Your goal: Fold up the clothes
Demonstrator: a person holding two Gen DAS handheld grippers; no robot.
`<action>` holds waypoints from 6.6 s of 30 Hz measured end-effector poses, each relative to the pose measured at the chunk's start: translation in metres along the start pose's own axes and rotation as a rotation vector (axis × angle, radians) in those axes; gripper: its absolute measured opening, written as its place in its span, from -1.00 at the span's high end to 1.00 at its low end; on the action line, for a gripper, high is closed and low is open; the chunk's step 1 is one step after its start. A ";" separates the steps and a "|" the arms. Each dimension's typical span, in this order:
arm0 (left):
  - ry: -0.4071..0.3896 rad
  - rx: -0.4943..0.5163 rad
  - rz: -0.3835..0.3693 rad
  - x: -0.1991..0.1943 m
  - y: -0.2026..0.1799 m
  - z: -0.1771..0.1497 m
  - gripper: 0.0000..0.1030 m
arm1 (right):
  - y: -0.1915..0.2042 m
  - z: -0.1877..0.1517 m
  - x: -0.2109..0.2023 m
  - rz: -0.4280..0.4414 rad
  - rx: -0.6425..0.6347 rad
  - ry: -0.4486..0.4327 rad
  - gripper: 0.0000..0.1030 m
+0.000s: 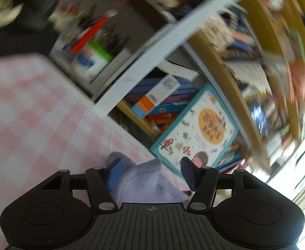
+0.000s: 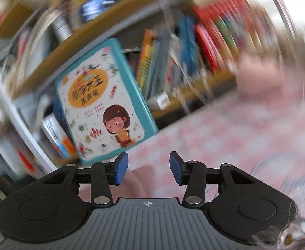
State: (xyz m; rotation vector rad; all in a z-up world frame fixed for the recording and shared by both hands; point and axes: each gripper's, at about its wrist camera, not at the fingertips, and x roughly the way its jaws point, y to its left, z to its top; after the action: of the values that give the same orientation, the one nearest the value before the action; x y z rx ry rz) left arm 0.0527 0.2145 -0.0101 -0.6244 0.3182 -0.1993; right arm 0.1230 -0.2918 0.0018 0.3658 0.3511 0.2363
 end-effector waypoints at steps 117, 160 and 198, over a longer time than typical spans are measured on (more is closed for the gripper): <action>0.155 -0.042 0.195 -0.029 0.017 -0.025 0.50 | 0.034 -0.041 -0.009 0.138 -0.055 0.361 0.59; 0.031 -0.651 0.312 -0.116 0.013 -0.072 0.32 | 0.019 -0.026 -0.023 0.455 -0.409 0.434 0.13; -0.041 -0.568 0.337 -0.073 -0.002 -0.080 0.30 | 0.020 -0.037 -0.028 0.452 -0.382 0.453 0.17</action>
State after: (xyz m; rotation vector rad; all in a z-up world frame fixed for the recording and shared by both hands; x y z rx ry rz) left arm -0.0439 0.1898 -0.0534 -1.1196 0.4394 0.2385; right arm 0.0807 -0.2705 -0.0148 0.0023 0.6542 0.8240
